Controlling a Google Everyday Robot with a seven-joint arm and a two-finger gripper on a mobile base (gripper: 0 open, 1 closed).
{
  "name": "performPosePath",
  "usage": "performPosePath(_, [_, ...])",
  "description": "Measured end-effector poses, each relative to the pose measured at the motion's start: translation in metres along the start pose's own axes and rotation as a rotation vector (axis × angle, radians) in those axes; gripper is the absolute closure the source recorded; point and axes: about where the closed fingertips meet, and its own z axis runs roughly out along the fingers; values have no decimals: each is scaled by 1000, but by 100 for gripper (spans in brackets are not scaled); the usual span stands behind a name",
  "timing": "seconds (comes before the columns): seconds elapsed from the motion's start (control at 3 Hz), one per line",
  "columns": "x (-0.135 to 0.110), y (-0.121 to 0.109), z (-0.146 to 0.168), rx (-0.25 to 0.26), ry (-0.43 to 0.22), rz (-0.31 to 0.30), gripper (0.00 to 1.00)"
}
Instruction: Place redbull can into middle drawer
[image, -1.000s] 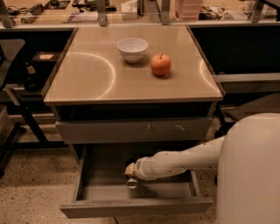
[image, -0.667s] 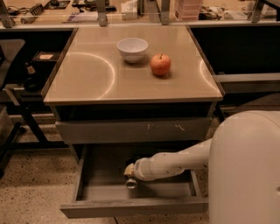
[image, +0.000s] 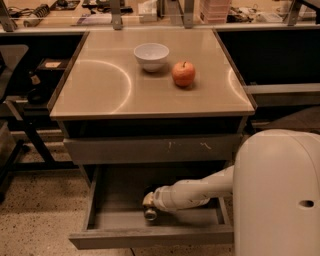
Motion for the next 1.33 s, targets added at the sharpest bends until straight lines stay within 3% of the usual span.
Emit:
performPosePath(0.33, [8,-4,-2,2,13,6,100])
performPosePath(1.33, [8,-4,-1,2,13,6,36])
